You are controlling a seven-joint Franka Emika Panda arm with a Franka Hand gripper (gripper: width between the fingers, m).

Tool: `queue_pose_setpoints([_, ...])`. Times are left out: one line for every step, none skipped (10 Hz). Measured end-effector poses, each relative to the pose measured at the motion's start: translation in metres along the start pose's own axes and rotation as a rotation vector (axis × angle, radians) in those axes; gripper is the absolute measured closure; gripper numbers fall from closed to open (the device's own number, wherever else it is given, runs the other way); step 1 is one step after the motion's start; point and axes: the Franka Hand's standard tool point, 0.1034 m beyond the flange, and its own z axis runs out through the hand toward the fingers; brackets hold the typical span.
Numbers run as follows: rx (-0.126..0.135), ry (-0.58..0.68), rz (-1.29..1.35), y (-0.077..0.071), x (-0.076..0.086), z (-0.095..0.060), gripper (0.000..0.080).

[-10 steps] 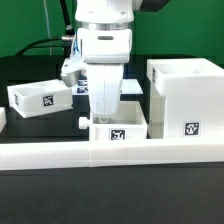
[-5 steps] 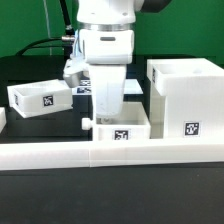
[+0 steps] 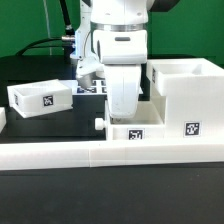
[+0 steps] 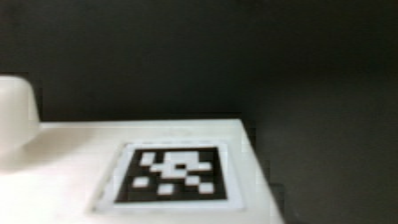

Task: Assemble drawer

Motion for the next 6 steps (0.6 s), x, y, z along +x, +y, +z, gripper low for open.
queue_pose_setpoints([0.003, 0.0, 0.001, -0.0011, -0.0006, 0.0021, 0.0757])
queue_pose_setpoints([0.003, 0.0, 0.0, -0.001, -0.0002, 0.0024, 0.0757])
queue_pose_setpoints([0.003, 0.0, 0.001, -0.0009, -0.0007, 0.0023, 0.0757])
queue_pose_setpoints([0.006, 0.0, 0.002, -0.0008, -0.0012, 0.002, 0.0757])
queue_pose_setpoints([0.005, 0.0, 0.003, -0.0007, -0.0014, 0.002, 0.0757])
queue_pose_setpoints([0.005, 0.0, 0.003, -0.0006, -0.0014, 0.002, 0.0757])
